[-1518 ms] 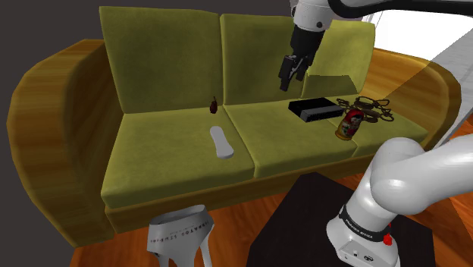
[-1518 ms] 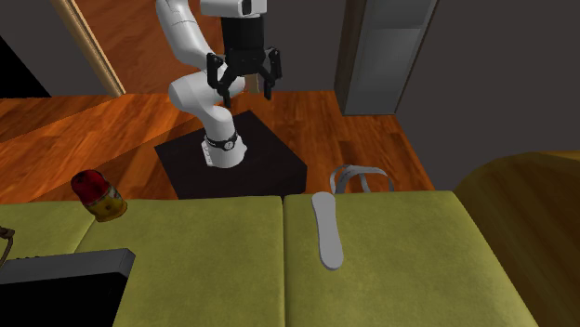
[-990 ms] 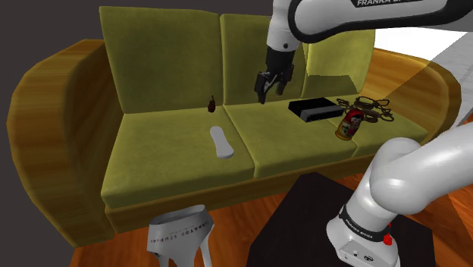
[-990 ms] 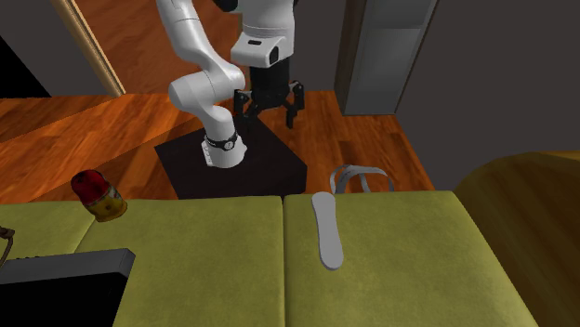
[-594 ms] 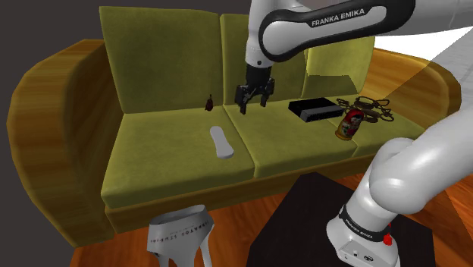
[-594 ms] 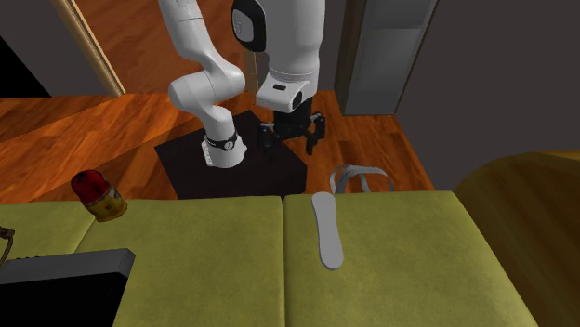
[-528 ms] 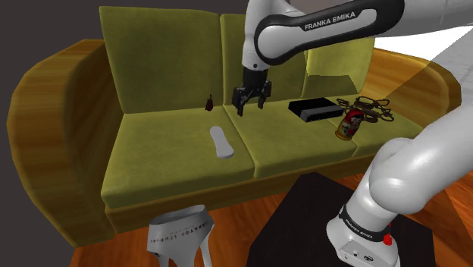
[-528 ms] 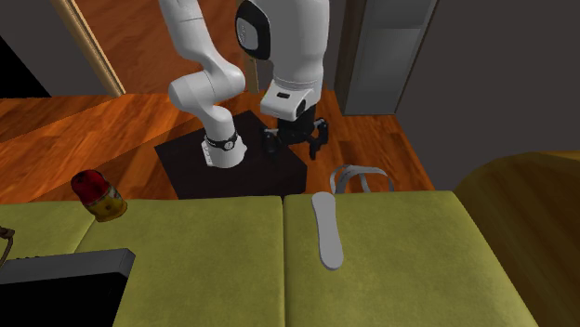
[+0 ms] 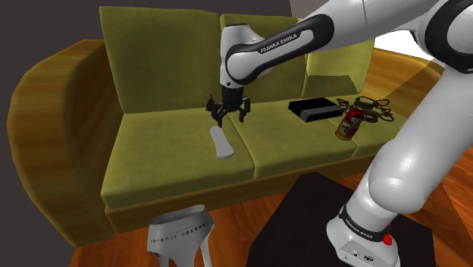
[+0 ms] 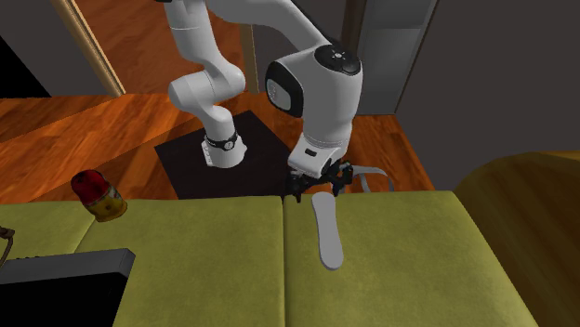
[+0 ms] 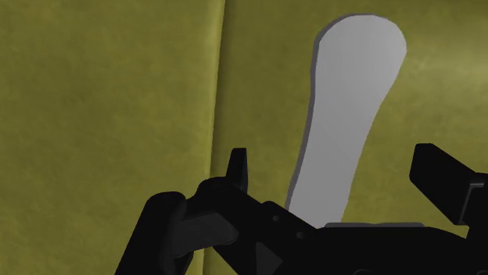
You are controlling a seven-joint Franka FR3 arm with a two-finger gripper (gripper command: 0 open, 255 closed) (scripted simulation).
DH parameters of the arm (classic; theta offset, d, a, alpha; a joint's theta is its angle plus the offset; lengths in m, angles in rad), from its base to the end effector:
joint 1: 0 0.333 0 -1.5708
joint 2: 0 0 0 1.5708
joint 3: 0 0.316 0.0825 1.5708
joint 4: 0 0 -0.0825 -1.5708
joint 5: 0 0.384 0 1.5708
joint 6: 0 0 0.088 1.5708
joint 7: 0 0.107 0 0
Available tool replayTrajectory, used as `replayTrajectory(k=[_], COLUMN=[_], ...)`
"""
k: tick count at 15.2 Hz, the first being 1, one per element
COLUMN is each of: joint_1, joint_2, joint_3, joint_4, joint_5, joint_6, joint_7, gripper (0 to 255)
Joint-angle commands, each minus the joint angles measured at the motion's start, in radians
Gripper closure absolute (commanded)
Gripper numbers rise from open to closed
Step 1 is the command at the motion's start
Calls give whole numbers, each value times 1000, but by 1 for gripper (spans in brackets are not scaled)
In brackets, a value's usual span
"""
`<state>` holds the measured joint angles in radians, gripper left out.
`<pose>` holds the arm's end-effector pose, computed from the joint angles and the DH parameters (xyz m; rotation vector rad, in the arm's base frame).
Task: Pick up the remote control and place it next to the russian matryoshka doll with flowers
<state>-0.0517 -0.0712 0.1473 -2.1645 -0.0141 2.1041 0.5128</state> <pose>0.5206 0.0500 0.4275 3.0574 -0.6363 0.0255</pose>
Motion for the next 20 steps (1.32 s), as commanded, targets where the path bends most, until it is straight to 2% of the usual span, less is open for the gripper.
replayTrajectory(k=[1, 4, 12, 20], joint_1=[-1, 0, 4, 4], joint_2=[80, 197, 257, 257], joint_3=[1, 1, -2, -2], joint_4=[36, 106, 70, 70], joint_5=[3, 7, -3, -2], joint_6=[36, 70, 166, 166], joint_7=[35, 83, 93, 93], gripper=[0, 0, 0, 0])
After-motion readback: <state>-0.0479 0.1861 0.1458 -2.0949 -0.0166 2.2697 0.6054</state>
